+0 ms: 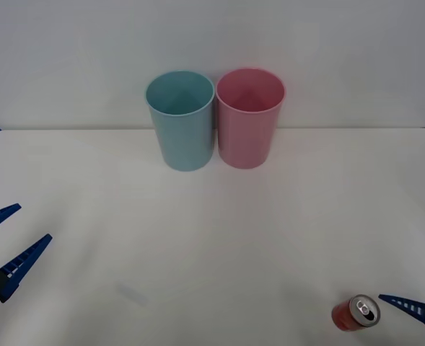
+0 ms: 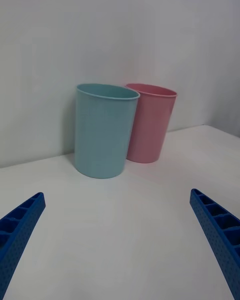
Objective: Grasp the object on the table and drop it into the matching bin: aluminum can to the light blue bin, PET bottle to the pink bin.
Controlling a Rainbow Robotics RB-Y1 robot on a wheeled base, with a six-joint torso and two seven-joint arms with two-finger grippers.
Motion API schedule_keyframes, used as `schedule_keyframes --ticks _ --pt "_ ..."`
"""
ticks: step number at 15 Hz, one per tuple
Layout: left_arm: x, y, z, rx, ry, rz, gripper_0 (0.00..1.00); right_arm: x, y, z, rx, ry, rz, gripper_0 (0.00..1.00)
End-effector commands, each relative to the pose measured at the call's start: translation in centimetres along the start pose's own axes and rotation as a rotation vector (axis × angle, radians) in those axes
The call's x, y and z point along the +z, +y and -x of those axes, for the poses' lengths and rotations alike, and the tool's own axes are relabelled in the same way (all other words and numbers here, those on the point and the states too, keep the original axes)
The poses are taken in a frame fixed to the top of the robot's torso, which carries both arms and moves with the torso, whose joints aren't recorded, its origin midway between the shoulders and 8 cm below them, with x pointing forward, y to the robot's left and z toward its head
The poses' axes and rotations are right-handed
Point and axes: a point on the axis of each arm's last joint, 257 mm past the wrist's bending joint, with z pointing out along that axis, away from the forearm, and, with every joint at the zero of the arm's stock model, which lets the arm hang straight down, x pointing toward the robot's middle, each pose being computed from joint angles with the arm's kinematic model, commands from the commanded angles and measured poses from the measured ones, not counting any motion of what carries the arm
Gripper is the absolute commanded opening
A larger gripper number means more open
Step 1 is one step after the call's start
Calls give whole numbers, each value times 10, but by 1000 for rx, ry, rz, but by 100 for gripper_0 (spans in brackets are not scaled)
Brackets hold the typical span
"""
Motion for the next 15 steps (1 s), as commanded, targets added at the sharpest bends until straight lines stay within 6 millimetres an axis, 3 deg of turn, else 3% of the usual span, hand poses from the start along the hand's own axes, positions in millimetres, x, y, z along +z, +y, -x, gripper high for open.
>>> schedule_keyframes --ticks 1,9,14,15 --pt "0 0 0 0 0 0 100 14 -5 -4 -15 5 -14 100" --pt "0 0 0 0 0 0 100 51 -7 -10 -28 -3 -30 100" --pt "0 0 0 0 0 0 100 55 -6 -9 -29 -8 -24 100" --pt "0 0 0 0 0 0 100 55 -6 -9 -29 -8 -24 52"
